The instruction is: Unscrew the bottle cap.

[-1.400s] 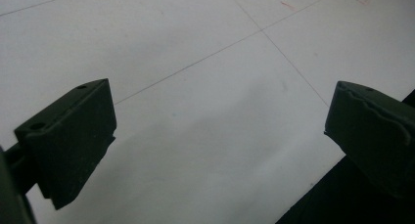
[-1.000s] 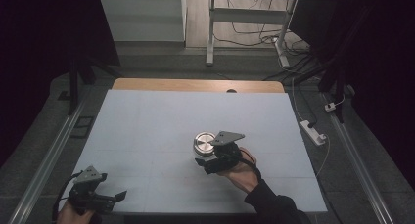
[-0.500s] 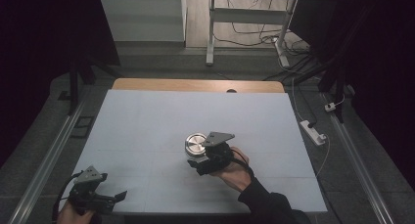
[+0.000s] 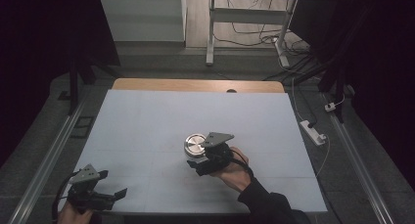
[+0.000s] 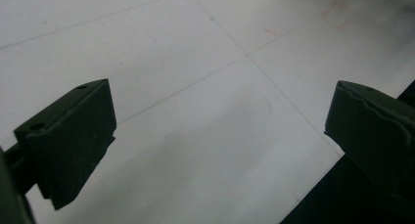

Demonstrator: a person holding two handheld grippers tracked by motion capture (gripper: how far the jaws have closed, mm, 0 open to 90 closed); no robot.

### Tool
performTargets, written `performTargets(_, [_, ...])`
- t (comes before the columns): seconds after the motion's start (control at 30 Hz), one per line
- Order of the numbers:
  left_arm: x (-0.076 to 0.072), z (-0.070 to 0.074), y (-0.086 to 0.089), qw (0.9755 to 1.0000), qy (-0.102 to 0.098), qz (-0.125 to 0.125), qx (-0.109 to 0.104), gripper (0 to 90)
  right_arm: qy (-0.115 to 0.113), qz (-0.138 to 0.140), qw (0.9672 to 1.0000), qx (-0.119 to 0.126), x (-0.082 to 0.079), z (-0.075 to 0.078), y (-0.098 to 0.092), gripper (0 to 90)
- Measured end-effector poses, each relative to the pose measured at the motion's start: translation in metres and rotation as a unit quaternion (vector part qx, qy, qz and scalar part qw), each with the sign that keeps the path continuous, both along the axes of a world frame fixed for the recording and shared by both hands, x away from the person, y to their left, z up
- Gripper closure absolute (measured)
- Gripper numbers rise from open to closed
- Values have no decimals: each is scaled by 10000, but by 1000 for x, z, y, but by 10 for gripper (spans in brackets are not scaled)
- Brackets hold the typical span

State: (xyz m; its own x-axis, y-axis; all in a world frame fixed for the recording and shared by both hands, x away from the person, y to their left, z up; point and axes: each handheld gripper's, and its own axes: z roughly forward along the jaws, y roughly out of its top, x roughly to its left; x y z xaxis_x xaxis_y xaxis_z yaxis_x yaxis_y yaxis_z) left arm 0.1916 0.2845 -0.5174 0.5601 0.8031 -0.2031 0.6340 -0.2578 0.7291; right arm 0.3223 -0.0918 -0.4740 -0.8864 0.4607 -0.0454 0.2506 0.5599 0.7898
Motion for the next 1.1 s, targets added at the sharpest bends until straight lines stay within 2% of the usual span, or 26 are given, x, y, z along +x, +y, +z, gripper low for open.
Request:
performTargets(0.17, [2, 3, -3, 9999, -82, -90, 7, 0, -11, 18, 10000, 9, -1, 1, 0, 151])
performTargets(0.3, [5, 6, -8, 9995, -142, -265, 35, 0, -1, 11, 10000, 16, -2, 1, 0, 151])
performTargets(0.6, [16, 9, -20, 9977, -167, -649, -89, 0, -47, 50, 10000, 18, -2, 3, 0, 151])
performTargets(0.73, [25, 13, -29, 9956, -297, -884, -109, 0, -60, 59, 10000, 30, -3, 3, 0, 151])
performTargets(0.87, [31, 17, -36, 9943, -357, -1004, -95, 0, -54, 52, 10000, 47, -3, 4, 0, 151])
performTargets(0.97, [37, 23, -40, 9922, -538, -1124, -20, 0, -61, 49, 10000, 49, -3, 4, 0, 151])
performTargets(1.1, [46, 30, -47, 9901, -707, -1212, -40, 0, -60, 55, 10000, 49, -3, 4, 0, 151])
